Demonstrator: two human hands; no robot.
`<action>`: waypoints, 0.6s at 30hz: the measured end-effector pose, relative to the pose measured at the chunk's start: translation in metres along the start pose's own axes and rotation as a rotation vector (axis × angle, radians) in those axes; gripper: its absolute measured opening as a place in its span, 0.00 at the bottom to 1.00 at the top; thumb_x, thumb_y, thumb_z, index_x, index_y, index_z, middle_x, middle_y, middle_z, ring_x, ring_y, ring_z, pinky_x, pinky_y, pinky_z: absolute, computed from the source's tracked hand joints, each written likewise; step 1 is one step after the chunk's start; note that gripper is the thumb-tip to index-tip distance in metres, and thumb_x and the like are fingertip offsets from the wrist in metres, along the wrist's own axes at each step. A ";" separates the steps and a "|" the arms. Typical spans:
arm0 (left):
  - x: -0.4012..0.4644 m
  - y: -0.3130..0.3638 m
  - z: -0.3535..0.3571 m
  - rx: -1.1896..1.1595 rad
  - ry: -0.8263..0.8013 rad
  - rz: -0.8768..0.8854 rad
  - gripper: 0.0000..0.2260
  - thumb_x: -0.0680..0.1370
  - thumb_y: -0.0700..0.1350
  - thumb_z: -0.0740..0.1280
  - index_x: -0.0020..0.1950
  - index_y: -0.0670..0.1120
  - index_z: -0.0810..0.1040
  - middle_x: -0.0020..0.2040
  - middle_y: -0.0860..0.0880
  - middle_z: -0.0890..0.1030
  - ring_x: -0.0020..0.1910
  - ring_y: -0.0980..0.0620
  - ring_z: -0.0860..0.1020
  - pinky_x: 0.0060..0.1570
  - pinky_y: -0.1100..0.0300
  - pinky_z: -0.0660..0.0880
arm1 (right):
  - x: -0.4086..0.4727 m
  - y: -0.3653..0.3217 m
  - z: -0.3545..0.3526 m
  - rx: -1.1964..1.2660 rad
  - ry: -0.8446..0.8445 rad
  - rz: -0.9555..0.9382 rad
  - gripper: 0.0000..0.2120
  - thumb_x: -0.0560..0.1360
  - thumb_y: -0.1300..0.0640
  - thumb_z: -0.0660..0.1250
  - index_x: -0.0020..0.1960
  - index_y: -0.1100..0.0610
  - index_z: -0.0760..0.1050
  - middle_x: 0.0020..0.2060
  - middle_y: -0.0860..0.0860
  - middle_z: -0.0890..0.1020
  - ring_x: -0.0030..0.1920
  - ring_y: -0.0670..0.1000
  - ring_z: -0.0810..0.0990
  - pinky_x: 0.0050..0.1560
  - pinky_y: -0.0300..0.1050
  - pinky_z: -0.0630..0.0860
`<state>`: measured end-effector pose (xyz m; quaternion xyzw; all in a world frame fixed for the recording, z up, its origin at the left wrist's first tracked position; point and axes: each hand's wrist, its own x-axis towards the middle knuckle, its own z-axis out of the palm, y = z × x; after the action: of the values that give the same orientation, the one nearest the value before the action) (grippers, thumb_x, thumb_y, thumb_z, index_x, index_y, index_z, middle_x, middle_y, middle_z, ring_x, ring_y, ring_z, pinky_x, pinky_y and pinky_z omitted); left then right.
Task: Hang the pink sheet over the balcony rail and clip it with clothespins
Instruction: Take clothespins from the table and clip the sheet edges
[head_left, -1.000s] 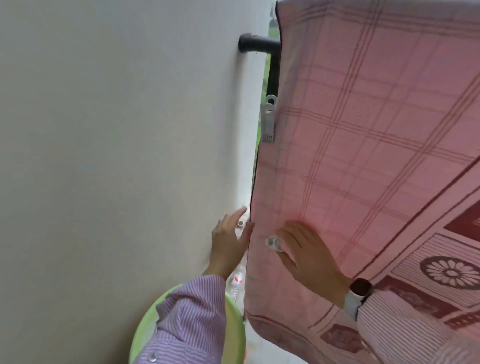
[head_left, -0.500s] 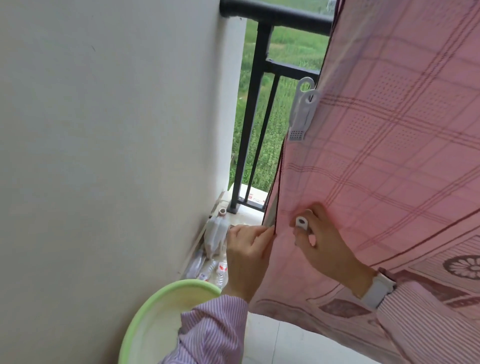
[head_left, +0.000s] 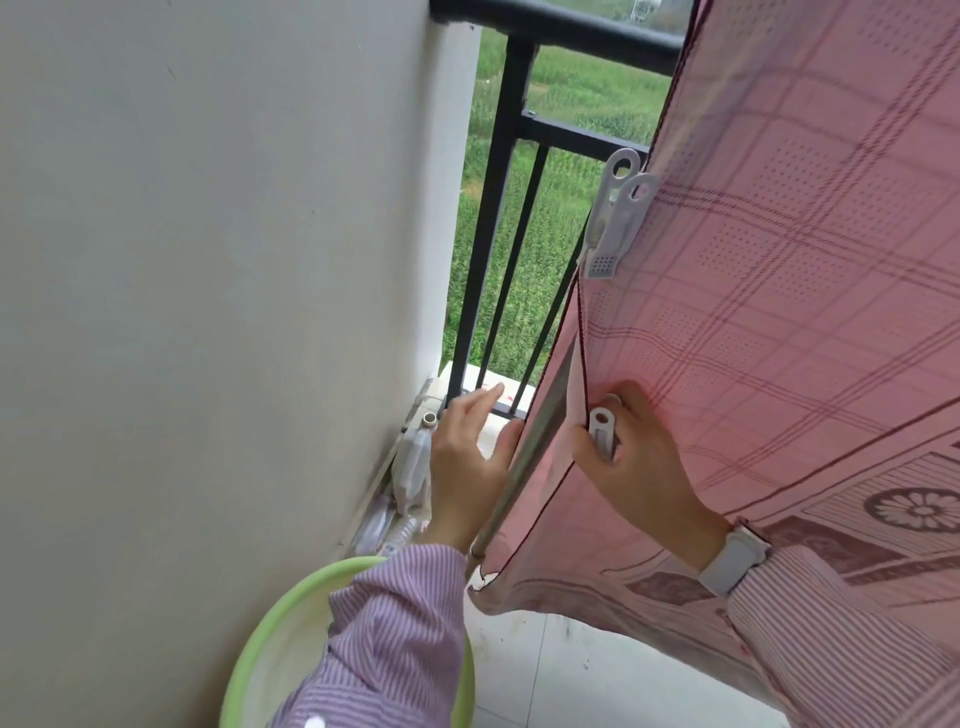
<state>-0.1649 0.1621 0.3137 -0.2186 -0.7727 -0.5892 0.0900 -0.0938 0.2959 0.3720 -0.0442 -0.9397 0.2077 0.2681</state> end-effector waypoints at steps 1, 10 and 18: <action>0.008 0.002 -0.001 -0.131 -0.117 -0.120 0.17 0.75 0.50 0.64 0.63 0.49 0.73 0.59 0.52 0.75 0.59 0.57 0.71 0.59 0.62 0.66 | -0.001 0.001 0.000 -0.015 0.003 0.000 0.10 0.71 0.52 0.59 0.34 0.53 0.62 0.36 0.47 0.66 0.28 0.50 0.66 0.27 0.40 0.66; 0.031 0.012 0.006 -0.522 -0.196 -0.377 0.06 0.72 0.39 0.69 0.48 0.43 0.81 0.41 0.51 0.84 0.44 0.54 0.81 0.50 0.58 0.76 | -0.007 -0.001 -0.005 -0.140 0.041 -0.048 0.09 0.70 0.53 0.60 0.34 0.56 0.67 0.36 0.51 0.71 0.28 0.46 0.64 0.26 0.36 0.63; 0.023 0.012 -0.007 -0.523 -0.094 -0.327 0.06 0.74 0.36 0.66 0.48 0.42 0.80 0.39 0.48 0.81 0.37 0.57 0.78 0.43 0.64 0.77 | -0.009 -0.014 -0.008 -0.390 -0.038 -0.249 0.12 0.70 0.55 0.66 0.54 0.54 0.76 0.42 0.51 0.76 0.35 0.47 0.75 0.25 0.36 0.69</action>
<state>-0.1810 0.1634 0.3356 -0.1342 -0.6230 -0.7640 -0.1010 -0.0818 0.2846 0.3798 0.0252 -0.9651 -0.0118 0.2605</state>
